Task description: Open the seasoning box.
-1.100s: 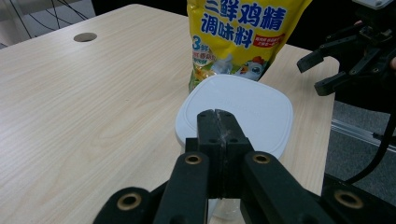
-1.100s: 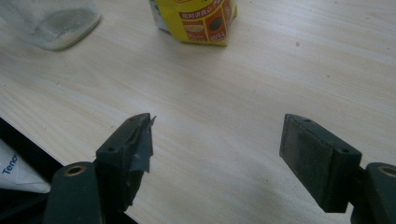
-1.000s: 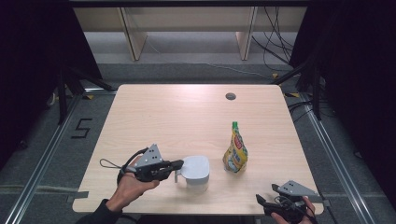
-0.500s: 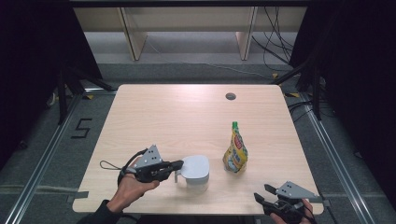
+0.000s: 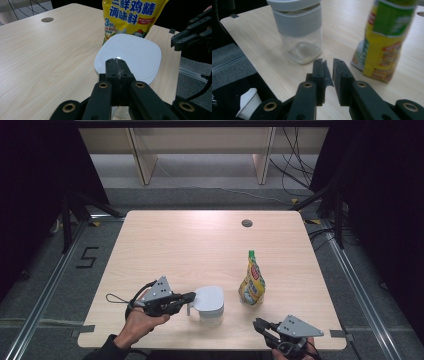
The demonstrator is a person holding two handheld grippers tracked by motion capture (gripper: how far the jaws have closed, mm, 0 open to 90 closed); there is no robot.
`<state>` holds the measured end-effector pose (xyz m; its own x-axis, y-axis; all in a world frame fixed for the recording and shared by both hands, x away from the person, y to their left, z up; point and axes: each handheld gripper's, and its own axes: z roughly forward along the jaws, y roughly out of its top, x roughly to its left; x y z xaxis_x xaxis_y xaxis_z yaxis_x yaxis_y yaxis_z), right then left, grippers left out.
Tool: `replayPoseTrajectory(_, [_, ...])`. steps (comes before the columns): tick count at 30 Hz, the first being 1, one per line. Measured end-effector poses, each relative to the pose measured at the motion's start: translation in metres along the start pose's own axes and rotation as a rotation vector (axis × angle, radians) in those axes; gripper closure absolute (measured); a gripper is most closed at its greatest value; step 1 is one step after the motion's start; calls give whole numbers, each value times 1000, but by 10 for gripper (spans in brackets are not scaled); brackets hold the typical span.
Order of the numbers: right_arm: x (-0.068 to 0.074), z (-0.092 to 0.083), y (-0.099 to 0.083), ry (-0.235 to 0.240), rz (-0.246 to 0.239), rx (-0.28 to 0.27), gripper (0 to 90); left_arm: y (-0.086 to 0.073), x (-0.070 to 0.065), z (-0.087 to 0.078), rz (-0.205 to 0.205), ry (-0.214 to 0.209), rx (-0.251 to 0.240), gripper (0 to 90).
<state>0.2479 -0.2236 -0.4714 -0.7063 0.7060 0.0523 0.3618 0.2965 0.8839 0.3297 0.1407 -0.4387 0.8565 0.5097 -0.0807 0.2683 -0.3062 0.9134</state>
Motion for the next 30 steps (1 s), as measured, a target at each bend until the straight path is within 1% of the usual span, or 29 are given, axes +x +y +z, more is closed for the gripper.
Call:
replayPoseTrajectory(1, [0, 2, 1, -7, -26, -5, 822, 0, 0, 0, -2, -2, -2, 889])
replayPoseTrajectory(2, [2, 5, 3, 7, -32, 2, 828, -1, -1, 0, -16, 1, -2, 889])
replayPoseTrajectory(3, [5, 7, 4, 27, -21, 8, 837, -1, 0, 0, -16, -1, -2, 889])
replayPoseTrajectory(4, [6, 9, 5, 16, -28, 8, 841, -1, 0, -1, -14, 3, 1, 889])
replayPoseTrajectory(5, [7, 12, 7, 15, -50, 4, 848, -2, 0, -1, -9, 4, 1, 889])
replayPoseTrajectory(6, [8, 15, 8, 23, -47, 2, 851, -2, 0, -1, -9, 4, 1, 889])
replayPoseTrajectory(7, [9, 17, 10, 34, -50, 11, 854, -1, 1, -1, 0, 1, 3, 889])
replayPoseTrajectory(9, [10, 20, 14, 31, -73, -4, 864, -2, 1, -1, -5, -3, -3, 889])
replayPoseTrajectory(10, [13, 21, 15, 33, -50, 3, 870, -2, 1, -1, 2, -2, -5, 889])
replayPoseTrajectory(11, [14, 24, 18, 32, -55, -20, 877, -2, 0, -1, -8, -2, -5, 889])
replayPoseTrajectory(12, [14, 26, 21, 33, -73, -18, 883, -2, 1, -1, 4, -5, -2, 889])
replayPoseTrajectory(14, [14, 31, 26, 48, -100, -32, 900, -2, 1, -1, -16, -12, 2, 889])
replayPoseTrajectory(15, [15, 32, 28, 42, -88, -28, 900, -1, 2, -1, -5, -10, 3, 888])
replayPoseTrajectory(16, [14, 35, 29, 44, -104, -33, 900, -2, 2, -1, -11, -17, -1, 888])
replayPoseTrajectory(17, [14, 37, 31, 41, -99, -35, 900, -2, 2, -1, -24, -13, -1, 888])
replayPoseTrajectory(18, [14, 38, 32, 40, -107, -42, 900, -2, 2, -1, -24, -15, -1, 888])
replayPoseTrajectory(19, [15, 40, 34, 48, -101, -39, 900, -2, 2, -1, -24, -16, 0, 888])
replayPoseTrajectory(20, [15, 40, 35, 43, -98, -42, 900, -2, 2, -1, -28, -17, -1, 888])
replayPoseTrajectory(21, [15, 42, 38, 43, -110, -50, 900, -2, 2, -1, -23, -17, 0, 888])
replayPoseTrajectory(22, [16, 43, 39, 48, -98, -40, 900, -2, 2, -1, -22, -16, 1, 888])
replayPoseTrajectory(23, [16, 45, 41, 44, -107, -41, 900, -2, 2, -2, -21, -15, 1, 888])
replayPoseTrajectory(24, [17, 49, 43, 57, -119, -45, 900, -2, 2, -2, -20, -15, 1, 888])
replayPoseTrajectory(25, [17, 50, 44, 51, -126, -44, 900, -2, 2, -2, -20, -14, 2, 888])
replayPoseTrajectory(27, [19, 54, 47, 51, -118, -41, 900, -2, 2, -2, -12, -15, 4, 888])
replayPoseTrajectory(28, [20, 56, 49, 47, -116, -40, 900, -3, 2, -2, -19, -13, 3, 888])
replayPoseTrajectory(30, [20, 58, 51, 54, -127, -42, 900, -3, 2, -2, -20, -16, 2, 888])
